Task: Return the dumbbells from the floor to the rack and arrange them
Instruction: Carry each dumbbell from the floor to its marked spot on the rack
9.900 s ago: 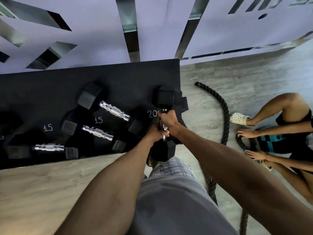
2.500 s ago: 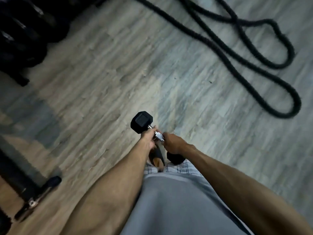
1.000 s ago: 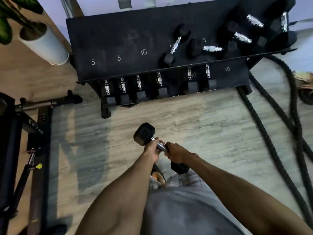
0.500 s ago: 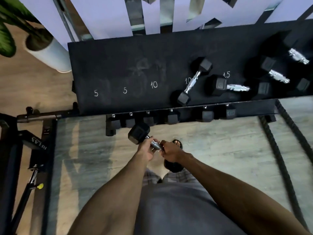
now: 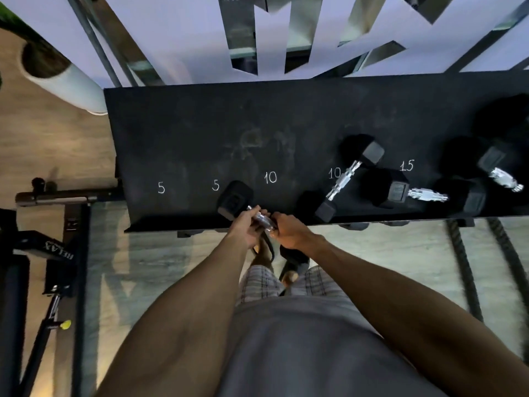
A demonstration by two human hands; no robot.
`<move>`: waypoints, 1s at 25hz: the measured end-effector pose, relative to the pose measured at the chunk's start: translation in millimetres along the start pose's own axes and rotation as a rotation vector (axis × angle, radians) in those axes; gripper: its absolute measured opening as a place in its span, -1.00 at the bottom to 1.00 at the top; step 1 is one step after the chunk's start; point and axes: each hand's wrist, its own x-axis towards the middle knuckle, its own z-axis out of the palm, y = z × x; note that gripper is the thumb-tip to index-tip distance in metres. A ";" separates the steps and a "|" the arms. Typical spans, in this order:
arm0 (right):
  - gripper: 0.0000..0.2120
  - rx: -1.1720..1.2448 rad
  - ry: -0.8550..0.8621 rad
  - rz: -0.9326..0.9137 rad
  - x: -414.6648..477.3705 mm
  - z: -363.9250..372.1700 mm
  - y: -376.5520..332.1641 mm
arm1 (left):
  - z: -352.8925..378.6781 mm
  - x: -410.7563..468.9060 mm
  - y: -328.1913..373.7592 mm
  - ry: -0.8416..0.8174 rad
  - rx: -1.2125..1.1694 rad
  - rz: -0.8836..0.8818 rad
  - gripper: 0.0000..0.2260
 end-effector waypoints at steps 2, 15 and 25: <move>-0.65 -0.031 0.012 -0.006 18.2 -14.7 -7.5 | 7.8 11.1 22.3 -0.019 -0.015 -0.016 -0.86; -0.65 -0.044 -0.019 0.080 88.4 -43.2 -22.6 | 22.3 73.0 73.1 -0.046 -0.133 -0.092 -0.90; -0.72 0.108 -0.003 0.082 92.6 -38.2 -35.7 | 31.4 94.5 64.3 0.173 -0.165 -0.012 -0.83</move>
